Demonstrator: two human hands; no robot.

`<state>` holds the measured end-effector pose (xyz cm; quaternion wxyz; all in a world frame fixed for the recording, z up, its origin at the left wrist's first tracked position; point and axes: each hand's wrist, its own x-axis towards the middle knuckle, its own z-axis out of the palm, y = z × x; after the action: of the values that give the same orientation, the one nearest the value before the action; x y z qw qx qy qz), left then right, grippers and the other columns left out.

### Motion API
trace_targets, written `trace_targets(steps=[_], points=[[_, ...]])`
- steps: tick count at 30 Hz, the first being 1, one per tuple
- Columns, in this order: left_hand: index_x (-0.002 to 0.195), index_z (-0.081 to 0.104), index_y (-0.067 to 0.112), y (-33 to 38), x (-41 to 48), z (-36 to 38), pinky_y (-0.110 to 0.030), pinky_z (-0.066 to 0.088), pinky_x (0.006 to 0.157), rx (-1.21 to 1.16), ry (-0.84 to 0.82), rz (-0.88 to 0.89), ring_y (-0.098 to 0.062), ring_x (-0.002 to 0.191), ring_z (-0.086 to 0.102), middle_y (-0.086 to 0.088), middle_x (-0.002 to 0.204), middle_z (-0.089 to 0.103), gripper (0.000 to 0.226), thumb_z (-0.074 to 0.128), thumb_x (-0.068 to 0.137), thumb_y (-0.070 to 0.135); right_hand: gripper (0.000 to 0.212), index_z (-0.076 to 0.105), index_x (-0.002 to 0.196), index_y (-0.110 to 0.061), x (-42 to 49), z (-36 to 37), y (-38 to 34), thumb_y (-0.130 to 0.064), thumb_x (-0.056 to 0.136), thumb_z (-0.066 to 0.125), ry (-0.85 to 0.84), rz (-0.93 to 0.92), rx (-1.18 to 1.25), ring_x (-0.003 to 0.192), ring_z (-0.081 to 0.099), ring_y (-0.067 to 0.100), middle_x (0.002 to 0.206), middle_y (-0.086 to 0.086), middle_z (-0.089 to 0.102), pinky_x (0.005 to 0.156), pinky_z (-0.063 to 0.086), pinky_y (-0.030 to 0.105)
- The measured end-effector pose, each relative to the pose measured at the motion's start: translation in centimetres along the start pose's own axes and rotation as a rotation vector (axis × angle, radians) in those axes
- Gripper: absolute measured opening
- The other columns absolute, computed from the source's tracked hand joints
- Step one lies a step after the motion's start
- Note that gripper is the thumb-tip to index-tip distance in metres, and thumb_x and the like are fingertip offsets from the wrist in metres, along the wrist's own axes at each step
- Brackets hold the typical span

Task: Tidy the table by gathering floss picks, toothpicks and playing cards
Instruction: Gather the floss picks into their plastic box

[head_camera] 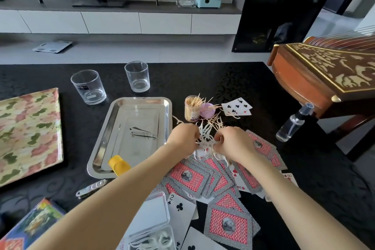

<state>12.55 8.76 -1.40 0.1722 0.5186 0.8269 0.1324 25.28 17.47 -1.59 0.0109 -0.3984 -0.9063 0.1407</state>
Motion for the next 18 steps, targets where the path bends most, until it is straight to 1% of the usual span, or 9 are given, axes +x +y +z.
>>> trace_targets(steps=[4,6,8,10,12,14,16,18], points=[[0.107,0.064,0.012,0.4,-0.8,-0.1,-0.025,0.045,0.072,-0.013,-0.017,0.064,-0.021,0.094,0.059,-0.005,0.108,0.064,0.024,0.065,0.084,0.014,0.019,0.069,0.101,-0.020,-0.5,-0.6,0.3,-0.021,0.082,0.065,-0.012,0.014,0.059,0.076,0.058,0.012,0.097,-0.003,0.069,0.056,0.044,0.022],[0.105,0.065,0.010,0.7,-1.4,-0.1,-0.027,0.049,0.075,-0.022,-0.025,0.102,-0.021,0.094,0.060,-0.005,0.107,0.064,0.022,0.065,0.083,0.014,0.021,0.069,0.104,-0.020,-1.0,-1.0,0.4,-0.024,0.083,0.067,-0.034,0.004,0.074,0.076,0.057,0.012,0.100,-0.003,0.069,0.053,0.043,0.021],[0.105,0.066,0.010,1.0,-2.0,0.0,-0.029,0.051,0.079,-0.024,-0.039,0.132,-0.022,0.094,0.061,-0.004,0.106,0.065,0.022,0.065,0.084,0.017,0.027,0.069,0.108,-0.021,-1.6,-1.2,0.5,-0.032,0.083,0.069,-0.059,0.001,0.088,0.077,0.062,0.013,0.100,-0.002,0.070,0.057,0.047,0.022],[0.104,0.067,0.010,1.1,-2.3,-0.1,-0.030,0.052,0.080,-0.037,-0.021,0.130,-0.021,0.093,0.063,-0.005,0.105,0.066,0.021,0.063,0.083,0.012,0.028,0.070,0.105,-0.021,-1.9,-1.4,0.4,-0.039,0.083,0.068,-0.050,-0.003,0.110,0.073,0.064,0.012,0.095,-0.003,0.072,0.057,0.050,0.024],[0.102,0.069,0.009,1.2,-2.6,-0.5,-0.032,0.053,0.081,-0.067,0.014,0.122,-0.022,0.092,0.063,-0.006,0.103,0.068,0.021,0.061,0.082,0.008,0.024,0.072,0.101,-0.022,-2.3,-1.5,0.5,-0.038,0.085,0.065,-0.013,0.006,0.147,0.067,0.061,0.010,0.092,-0.004,0.072,0.054,0.049,0.023],[0.103,0.070,0.008,1.5,-3.1,-0.9,-0.033,0.051,0.083,-0.089,0.050,0.124,-0.023,0.094,0.064,-0.007,0.103,0.069,0.023,0.058,0.083,0.007,0.020,0.072,0.100,-0.021,-2.9,-1.7,0.6,-0.034,0.087,0.064,0.028,0.021,0.200,0.066,0.059,0.008,0.092,-0.005,0.071,0.051,0.046,0.020],[0.106,0.070,0.008,1.6,-3.7,-1.5,-0.029,0.051,0.084,-0.115,0.087,0.122,-0.022,0.095,0.064,-0.006,0.105,0.069,0.023,0.057,0.086,0.009,0.017,0.073,0.098,-0.018,-3.5,-1.9,0.8,-0.029,0.088,0.064,0.079,0.012,0.301,0.060,0.058,0.007,0.085,-0.005,0.071,0.045,0.038,0.016],[0.105,0.071,0.009,1.6,-4.3,-2.2,-0.026,0.050,0.081,-0.165,0.132,0.099,-0.019,0.092,0.064,-0.006,0.104,0.071,0.022,0.058,0.087,0.012,0.016,0.074,0.091,-0.014,-3.9,-2.2,0.8,-0.027,0.087,0.065,0.137,0.004,0.445,0.054,0.061,0.010,0.069,-0.004,0.068,0.043,0.040,0.019]])
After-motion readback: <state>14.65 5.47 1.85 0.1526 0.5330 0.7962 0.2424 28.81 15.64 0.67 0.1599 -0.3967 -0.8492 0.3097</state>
